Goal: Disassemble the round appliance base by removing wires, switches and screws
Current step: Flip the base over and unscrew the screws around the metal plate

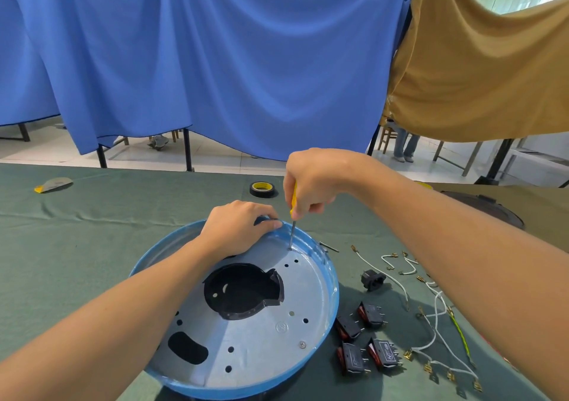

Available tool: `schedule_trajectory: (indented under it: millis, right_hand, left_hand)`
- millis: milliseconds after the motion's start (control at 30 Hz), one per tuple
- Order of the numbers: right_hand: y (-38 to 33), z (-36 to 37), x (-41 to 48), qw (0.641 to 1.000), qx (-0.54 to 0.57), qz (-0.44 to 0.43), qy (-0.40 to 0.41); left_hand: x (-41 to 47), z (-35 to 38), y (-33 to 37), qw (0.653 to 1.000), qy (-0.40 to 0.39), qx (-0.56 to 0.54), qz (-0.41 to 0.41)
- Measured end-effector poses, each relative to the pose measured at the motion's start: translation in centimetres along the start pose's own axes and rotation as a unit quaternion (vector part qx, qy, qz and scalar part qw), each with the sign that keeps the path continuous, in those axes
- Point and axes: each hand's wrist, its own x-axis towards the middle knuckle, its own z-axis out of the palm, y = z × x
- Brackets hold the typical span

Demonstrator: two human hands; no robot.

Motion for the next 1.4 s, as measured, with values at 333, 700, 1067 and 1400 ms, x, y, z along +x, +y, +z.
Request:
schedule_trajectory:
  millis: [333, 700, 1067, 1400]
  right_hand:
    - [-0.5, 0.0, -0.3, 0.997, -0.070, 0.012, -0.003]
    - [0.3, 0.6, -0.2, 0.999, -0.008, 0.006, 0.048]
    - [-0.8, -0.1, -0.1, 0.999, -0.033, -0.006, 0.036]
    - [-0.9, -0.3, -0.2, 0.995, -0.099, 0.009, -0.032]
  left_hand:
    - [0.0, 0.1, 0.0, 1.000, 0.000, 0.003, 0.000]
    - [0.0, 0.0, 0.1, 1.000, 0.001, 0.001, -0.005]
    - [0.0, 0.0, 0.1, 1.000, 0.000, 0.005, -0.005]
    - [0.0, 0.2, -0.1, 1.000, 0.002, 0.005, -0.007]
